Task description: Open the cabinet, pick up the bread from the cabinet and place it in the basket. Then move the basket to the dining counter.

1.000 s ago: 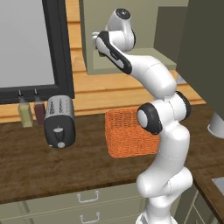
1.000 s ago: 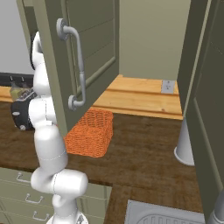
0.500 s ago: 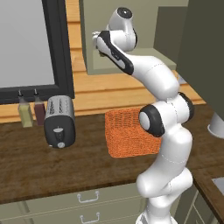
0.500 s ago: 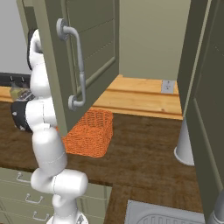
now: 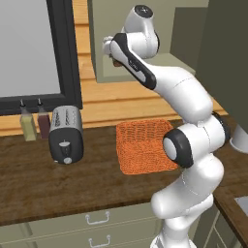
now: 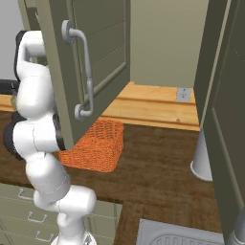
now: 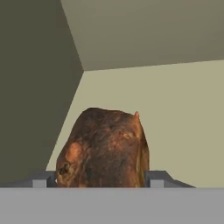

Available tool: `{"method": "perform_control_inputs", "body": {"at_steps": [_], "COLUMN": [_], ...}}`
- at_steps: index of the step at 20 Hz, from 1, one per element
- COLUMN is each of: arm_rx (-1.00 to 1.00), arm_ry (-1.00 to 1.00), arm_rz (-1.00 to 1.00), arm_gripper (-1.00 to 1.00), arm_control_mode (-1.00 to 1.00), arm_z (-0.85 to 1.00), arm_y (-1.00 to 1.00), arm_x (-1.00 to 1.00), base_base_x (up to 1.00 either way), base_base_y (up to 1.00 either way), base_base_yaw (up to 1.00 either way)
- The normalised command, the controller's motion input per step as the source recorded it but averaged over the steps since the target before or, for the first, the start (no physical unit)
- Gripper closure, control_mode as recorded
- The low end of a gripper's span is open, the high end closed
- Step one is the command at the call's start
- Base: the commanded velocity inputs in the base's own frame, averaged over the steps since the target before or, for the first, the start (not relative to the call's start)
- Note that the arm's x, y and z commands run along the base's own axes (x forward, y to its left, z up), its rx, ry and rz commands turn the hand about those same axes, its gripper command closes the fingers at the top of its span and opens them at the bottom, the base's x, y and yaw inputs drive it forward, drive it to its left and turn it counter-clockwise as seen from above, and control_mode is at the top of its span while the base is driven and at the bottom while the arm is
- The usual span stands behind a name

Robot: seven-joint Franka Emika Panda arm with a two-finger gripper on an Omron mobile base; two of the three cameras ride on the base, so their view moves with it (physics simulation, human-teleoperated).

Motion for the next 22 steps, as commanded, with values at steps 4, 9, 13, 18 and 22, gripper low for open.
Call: {"method": "perform_control_inputs", "body": {"at_steps": [4,9,13,18,22], "arm_rx": [0.00,0.00,-0.02,-0.09,-0.16], "arm_ry": [0.00,0.03,0.08,0.21,0.34], "arm_rz": [0.00,0.00,0.00,0.00,-0.01], "arm_gripper": [1.00,1.00,1.00,1.00,1.00], "arm_control_mode": [-1.00,-1.00,-1.00,-1.00,-1.00], "arm_z": [0.18,0.14,0.00,-0.19,-0.67], "arm_y": [-0.02,-0.05,-0.16,-0.29,-0.13], "arm_x": [-1.00,-1.00,-1.00,-1.00,-0.87], "base_base_x": [0.00,0.00,0.00,0.00,0.00], "base_base_y": [0.00,0.00,0.00,0.00,0.00], "base_base_yaw": [0.00,0.00,0.00,0.00,0.00]}}
